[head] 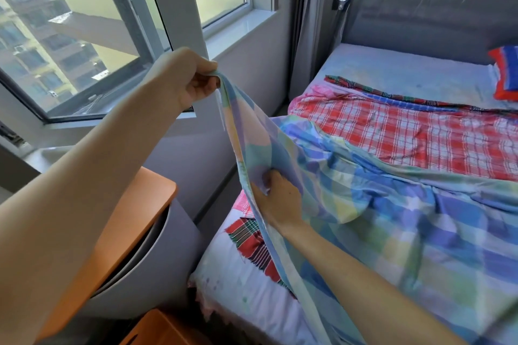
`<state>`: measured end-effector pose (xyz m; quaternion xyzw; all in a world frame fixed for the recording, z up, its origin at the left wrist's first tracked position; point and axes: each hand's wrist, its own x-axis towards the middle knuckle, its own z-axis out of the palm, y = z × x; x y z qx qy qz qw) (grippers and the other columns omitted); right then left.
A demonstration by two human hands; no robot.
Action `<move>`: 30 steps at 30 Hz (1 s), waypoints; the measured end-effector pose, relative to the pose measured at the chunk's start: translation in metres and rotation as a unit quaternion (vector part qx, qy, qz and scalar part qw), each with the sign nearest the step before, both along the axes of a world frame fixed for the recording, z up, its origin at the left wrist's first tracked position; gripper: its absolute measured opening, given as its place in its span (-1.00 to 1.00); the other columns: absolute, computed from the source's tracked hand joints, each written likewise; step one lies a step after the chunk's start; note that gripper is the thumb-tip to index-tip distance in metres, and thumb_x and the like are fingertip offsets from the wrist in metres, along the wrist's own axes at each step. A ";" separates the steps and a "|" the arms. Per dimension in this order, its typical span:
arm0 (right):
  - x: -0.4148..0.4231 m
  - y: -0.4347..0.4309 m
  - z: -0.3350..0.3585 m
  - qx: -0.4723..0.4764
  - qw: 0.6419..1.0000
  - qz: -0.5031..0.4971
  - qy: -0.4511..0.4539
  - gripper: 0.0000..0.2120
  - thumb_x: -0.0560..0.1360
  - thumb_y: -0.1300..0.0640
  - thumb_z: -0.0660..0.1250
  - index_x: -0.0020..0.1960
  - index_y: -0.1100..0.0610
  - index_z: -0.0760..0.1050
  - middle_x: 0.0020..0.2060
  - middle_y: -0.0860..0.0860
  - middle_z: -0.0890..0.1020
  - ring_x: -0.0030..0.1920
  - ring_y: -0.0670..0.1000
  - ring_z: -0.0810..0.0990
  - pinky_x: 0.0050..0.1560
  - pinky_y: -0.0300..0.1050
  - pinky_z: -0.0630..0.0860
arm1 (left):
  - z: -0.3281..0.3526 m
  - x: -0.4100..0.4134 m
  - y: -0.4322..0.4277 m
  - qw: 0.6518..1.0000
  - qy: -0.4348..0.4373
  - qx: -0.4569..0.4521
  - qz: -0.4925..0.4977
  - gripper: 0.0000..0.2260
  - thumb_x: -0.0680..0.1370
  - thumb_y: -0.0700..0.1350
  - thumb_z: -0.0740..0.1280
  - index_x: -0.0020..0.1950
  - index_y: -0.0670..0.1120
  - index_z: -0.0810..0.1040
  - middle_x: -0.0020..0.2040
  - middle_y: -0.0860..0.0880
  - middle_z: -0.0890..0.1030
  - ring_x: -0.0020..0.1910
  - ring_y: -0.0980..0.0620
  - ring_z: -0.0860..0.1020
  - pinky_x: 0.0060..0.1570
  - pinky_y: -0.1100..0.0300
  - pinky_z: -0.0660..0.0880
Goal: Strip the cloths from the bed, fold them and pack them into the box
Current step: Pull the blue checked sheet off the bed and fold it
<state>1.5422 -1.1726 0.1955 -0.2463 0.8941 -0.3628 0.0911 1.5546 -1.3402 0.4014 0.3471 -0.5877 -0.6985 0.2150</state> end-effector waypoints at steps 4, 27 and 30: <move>0.005 -0.012 0.006 0.009 0.999 0.021 0.041 -0.48 0.43 -0.32 0.19 0.09 0.10 0.47 0.02 0.00 0.61 0.03 0.08 0.58 0.06 -0.06 0.46 | -0.002 0.004 -0.001 1.000 0.003 0.014 -0.012 -0.87 0.54 -0.36 0.25 -0.19 -0.19 0.45 -0.36 -0.09 0.51 -0.58 0.10 0.50 -0.47 0.38 0.44; 0.010 0.062 -0.058 -0.075 0.935 0.180 0.295 -0.69 0.67 0.04 -0.14 0.04 0.13 0.33 -0.29 0.08 0.55 -0.53 -0.08 0.23 -0.43 -0.45 0.14 | -0.003 0.002 -0.047 0.995 0.022 0.073 0.067 -0.91 0.56 -0.34 0.18 -0.11 -0.24 0.45 -0.22 -0.15 0.53 -0.47 0.05 0.56 -0.46 0.39 0.45; 0.009 0.061 -0.061 -0.091 0.938 0.191 0.274 -0.85 0.58 0.17 0.08 -0.08 0.15 0.40 -0.30 0.07 0.56 -0.52 -0.03 0.40 -0.45 -0.39 0.40 | -0.003 0.009 -0.048 0.996 0.014 0.060 0.068 -0.87 0.57 -0.34 0.18 -0.17 -0.22 0.43 -0.25 -0.15 0.51 -0.55 0.06 0.55 -0.47 0.39 0.45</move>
